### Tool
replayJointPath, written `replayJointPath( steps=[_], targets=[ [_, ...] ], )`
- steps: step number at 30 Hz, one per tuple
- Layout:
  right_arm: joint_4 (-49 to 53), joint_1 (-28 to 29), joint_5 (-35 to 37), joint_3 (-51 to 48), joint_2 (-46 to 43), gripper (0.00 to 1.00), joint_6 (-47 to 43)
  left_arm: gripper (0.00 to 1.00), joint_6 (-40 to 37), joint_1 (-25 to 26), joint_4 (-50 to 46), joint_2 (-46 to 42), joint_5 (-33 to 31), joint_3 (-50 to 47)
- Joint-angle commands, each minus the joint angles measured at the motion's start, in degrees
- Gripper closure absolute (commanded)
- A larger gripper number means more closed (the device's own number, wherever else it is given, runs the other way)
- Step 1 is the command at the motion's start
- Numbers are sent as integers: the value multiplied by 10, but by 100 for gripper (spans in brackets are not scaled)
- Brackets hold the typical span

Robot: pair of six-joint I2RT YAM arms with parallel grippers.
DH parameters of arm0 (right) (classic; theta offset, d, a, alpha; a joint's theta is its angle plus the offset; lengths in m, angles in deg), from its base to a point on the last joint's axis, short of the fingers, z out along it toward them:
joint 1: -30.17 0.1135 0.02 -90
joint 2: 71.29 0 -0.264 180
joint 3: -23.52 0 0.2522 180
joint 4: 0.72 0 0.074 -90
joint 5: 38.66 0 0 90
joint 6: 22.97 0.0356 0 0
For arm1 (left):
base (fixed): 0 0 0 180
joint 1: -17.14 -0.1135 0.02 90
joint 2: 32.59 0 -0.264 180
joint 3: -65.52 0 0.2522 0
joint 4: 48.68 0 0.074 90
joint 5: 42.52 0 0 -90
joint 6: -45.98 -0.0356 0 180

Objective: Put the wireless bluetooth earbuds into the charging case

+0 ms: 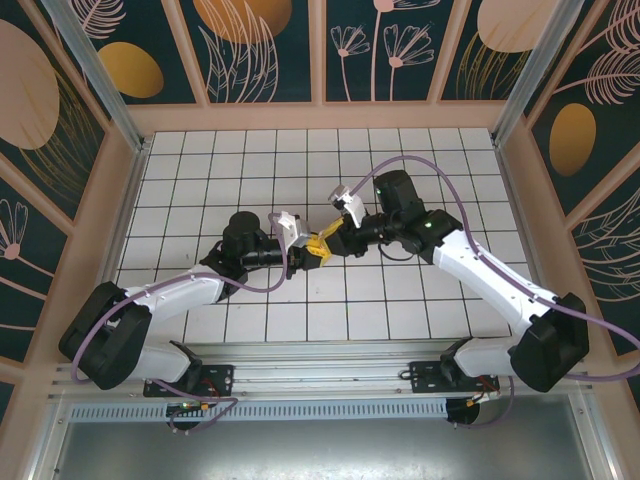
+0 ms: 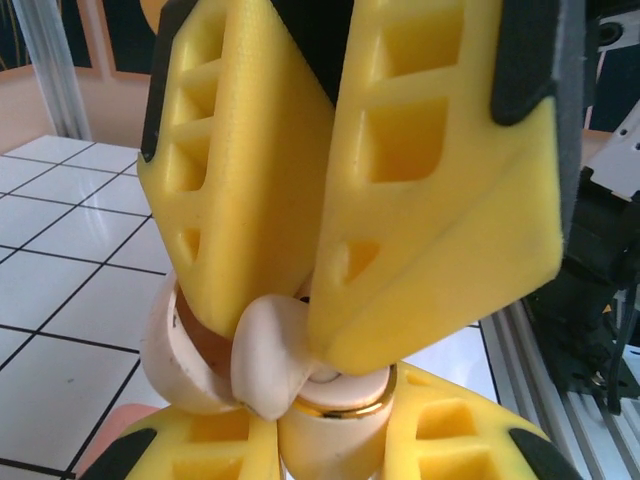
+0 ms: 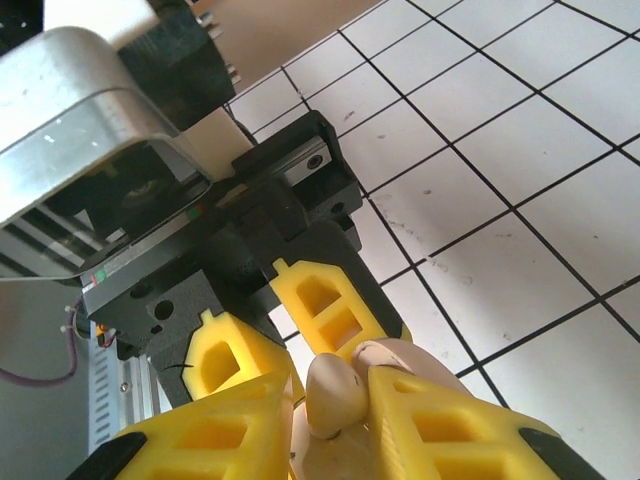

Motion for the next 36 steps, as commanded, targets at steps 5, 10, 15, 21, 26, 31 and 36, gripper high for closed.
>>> replayJointPath(
  steps=[5,10,15,21,26,31,36],
  targets=[
    [29,2,-11,-1,-11,73,-92,88,-15,6,21,-1,106,26],
    [37,1,-16,5,-14,73,-121,87,-28,6,12,-4,123,27],
    [27,-2,-15,9,-22,71,-108,87,-34,6,0,-3,105,28],
    [-15,-2,12,-2,-54,61,-59,88,-34,6,-5,-2,42,27],
    [-46,-2,50,-9,-82,53,-4,88,-36,6,-8,-5,-9,21],
    [-62,-2,74,-10,-99,52,56,88,-37,6,-12,-5,-50,20],
    [-71,1,101,-8,-108,53,122,88,-41,6,-18,-9,-89,18]
  ],
)
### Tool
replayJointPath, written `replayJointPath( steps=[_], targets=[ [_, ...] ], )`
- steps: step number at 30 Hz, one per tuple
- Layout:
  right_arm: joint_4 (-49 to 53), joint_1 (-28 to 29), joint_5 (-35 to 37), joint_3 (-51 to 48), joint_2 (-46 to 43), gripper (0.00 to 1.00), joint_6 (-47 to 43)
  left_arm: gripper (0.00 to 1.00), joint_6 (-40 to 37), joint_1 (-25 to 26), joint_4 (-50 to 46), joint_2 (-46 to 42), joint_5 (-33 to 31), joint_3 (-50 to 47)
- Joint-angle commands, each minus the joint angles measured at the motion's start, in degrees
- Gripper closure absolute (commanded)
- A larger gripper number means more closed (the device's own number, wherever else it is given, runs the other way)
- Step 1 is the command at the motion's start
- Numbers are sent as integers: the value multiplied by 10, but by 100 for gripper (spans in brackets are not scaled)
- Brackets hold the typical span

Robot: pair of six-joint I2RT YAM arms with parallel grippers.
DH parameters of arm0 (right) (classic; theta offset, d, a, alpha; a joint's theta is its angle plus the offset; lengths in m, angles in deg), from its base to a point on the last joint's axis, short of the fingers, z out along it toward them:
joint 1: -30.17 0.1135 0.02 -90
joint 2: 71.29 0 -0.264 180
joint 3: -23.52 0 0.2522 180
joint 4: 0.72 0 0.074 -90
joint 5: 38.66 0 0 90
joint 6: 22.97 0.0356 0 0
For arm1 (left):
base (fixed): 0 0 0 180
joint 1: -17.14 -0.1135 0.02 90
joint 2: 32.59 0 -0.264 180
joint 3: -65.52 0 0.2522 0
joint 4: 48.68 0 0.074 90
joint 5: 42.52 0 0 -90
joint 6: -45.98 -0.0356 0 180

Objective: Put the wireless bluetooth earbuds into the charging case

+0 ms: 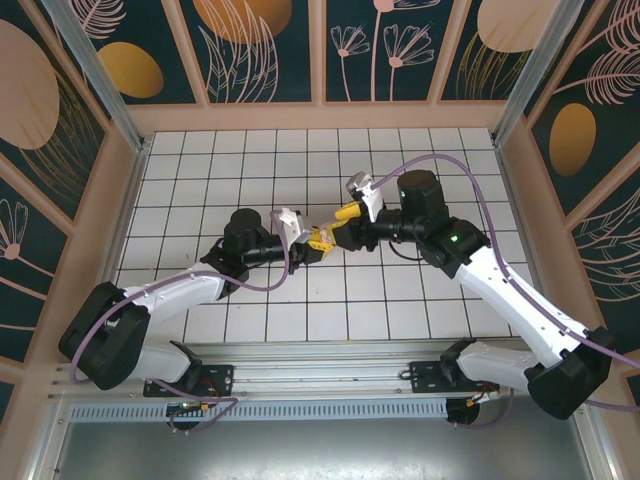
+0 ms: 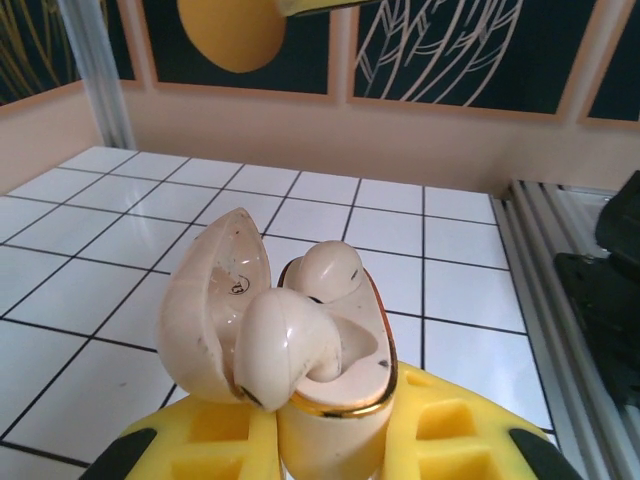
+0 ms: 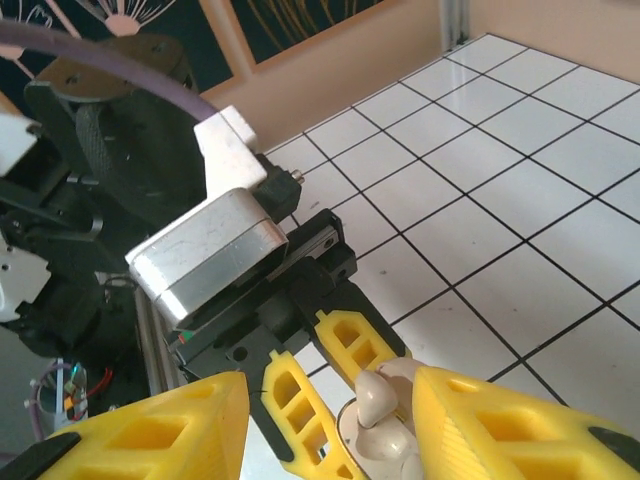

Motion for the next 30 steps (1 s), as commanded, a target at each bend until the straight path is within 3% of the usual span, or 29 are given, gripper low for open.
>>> replayJointPath(
  steps=[1,9,15,23,30],
  targets=[
    [-29,3,34,-3,-14,53,69,88,-15,3,-3,-9,-36,1],
    [-12,19,171,-7,-26,55,254,88,-20,3,-14,-13,-112,1],
    [23,48,227,2,-2,57,395,88,-33,3,-37,-10,-151,4],
    [57,96,250,67,78,60,401,89,-32,3,-37,-2,-152,6],
    [74,93,268,94,123,61,368,89,-31,3,-33,-6,-138,5]
  ],
)
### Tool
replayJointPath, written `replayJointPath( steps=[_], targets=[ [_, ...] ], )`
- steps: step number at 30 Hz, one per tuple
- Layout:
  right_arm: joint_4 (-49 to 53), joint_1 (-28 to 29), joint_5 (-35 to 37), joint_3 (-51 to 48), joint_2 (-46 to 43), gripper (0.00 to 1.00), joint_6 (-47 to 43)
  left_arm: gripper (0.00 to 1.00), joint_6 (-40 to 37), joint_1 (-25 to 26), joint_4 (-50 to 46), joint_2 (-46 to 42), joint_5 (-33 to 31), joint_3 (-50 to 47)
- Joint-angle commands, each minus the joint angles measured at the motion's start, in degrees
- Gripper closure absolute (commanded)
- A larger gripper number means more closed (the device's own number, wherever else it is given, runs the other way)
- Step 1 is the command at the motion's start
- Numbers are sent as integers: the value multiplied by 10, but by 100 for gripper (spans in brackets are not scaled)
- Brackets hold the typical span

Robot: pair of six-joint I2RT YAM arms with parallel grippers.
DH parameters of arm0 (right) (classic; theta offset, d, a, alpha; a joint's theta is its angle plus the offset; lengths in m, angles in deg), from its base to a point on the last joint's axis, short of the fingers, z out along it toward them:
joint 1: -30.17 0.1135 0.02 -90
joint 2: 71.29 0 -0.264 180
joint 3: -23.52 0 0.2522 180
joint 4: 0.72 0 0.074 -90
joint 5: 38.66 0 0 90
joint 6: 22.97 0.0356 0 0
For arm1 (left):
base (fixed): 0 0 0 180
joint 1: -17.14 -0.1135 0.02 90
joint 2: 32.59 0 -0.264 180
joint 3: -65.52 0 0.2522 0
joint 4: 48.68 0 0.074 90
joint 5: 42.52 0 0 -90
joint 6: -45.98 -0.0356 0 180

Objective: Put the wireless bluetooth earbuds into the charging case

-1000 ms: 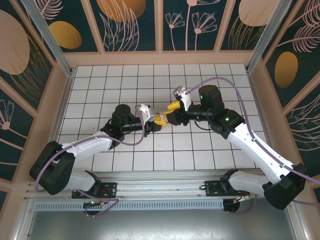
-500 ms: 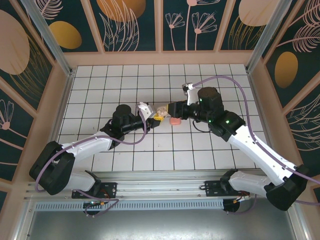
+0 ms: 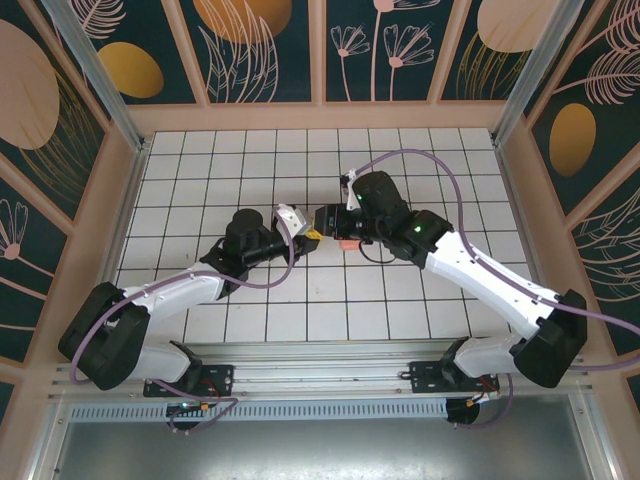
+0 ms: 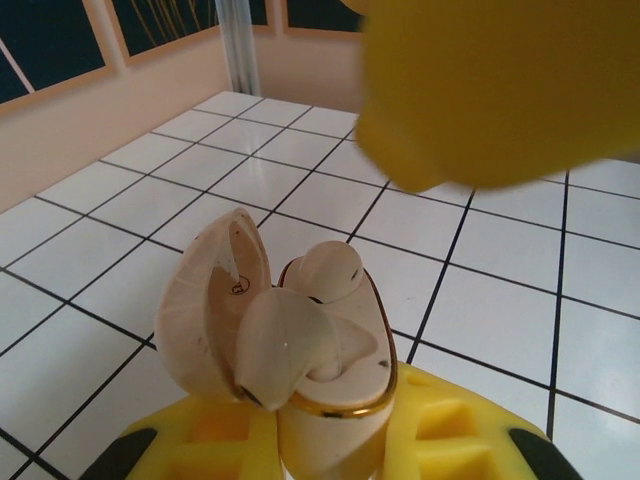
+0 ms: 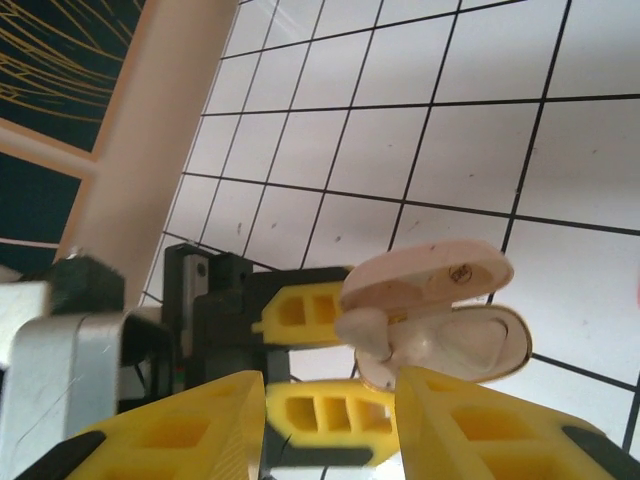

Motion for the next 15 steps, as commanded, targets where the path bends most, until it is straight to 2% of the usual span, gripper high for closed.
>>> replayJointPath(
  steps=[1,8,15],
  targets=[
    [12,-2,18,24,17,61,-19,89,-8,4,9,-7,11,4],
    [-9,-4,-17,24,34,66,-55,89,-6,4,15,-13,27,1],
    [-10,-16,-19,10,33,66,-61,89,-5,4,27,-17,58,-2]
  ],
)
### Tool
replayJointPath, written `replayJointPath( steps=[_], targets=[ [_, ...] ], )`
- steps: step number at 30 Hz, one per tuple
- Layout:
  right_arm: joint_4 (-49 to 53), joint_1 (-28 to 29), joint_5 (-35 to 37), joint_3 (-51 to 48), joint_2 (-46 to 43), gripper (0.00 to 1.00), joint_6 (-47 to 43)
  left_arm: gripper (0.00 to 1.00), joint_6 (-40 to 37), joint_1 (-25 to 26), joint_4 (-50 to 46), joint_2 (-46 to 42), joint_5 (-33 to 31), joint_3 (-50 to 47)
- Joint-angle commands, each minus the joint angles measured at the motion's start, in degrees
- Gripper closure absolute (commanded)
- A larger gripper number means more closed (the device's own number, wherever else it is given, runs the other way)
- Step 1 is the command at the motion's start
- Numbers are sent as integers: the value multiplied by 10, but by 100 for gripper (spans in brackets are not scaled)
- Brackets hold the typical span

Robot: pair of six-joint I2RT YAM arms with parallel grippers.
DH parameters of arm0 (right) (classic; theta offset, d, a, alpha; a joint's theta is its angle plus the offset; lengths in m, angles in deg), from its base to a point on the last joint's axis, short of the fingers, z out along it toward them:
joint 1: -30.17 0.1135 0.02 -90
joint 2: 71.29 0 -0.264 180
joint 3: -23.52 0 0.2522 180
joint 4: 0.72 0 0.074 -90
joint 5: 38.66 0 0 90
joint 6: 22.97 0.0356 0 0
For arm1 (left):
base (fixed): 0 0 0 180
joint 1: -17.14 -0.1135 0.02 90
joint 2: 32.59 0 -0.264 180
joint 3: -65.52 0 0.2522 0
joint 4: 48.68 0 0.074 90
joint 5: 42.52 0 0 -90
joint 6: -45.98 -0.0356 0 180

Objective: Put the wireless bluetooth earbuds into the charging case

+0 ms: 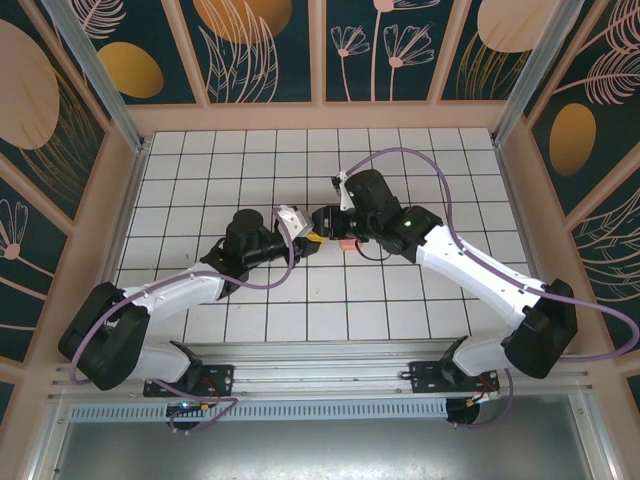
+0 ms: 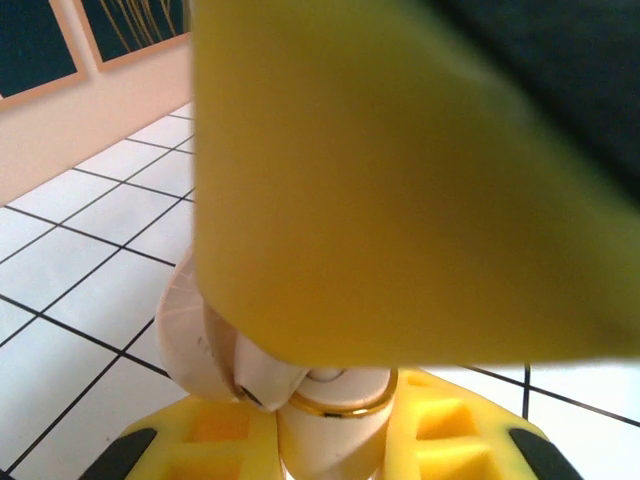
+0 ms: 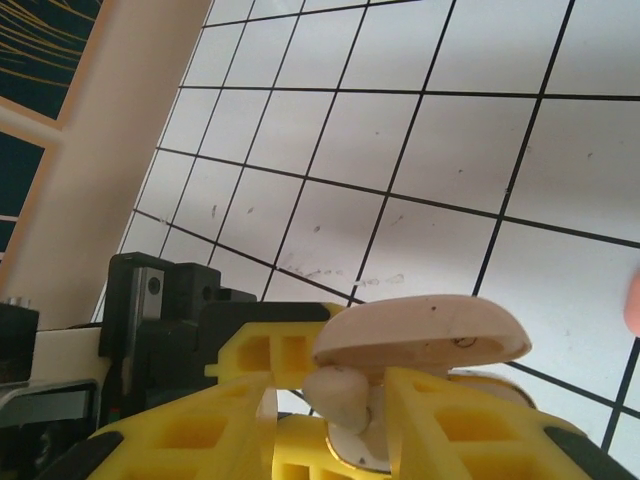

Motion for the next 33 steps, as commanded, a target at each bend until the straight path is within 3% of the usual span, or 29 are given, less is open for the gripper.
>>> replayJointPath(
  steps=[1,28,33],
  targets=[
    [-9,-7,-5,1,1,66,-17,89,-5,3,29,-16,34,-3],
    [-12,-5,-63,-30,-17,72,-71,89,15,3,46,-21,44,-3],
    [-13,-4,-71,-34,-17,68,-83,89,17,4,46,-24,44,-3]
  ],
)
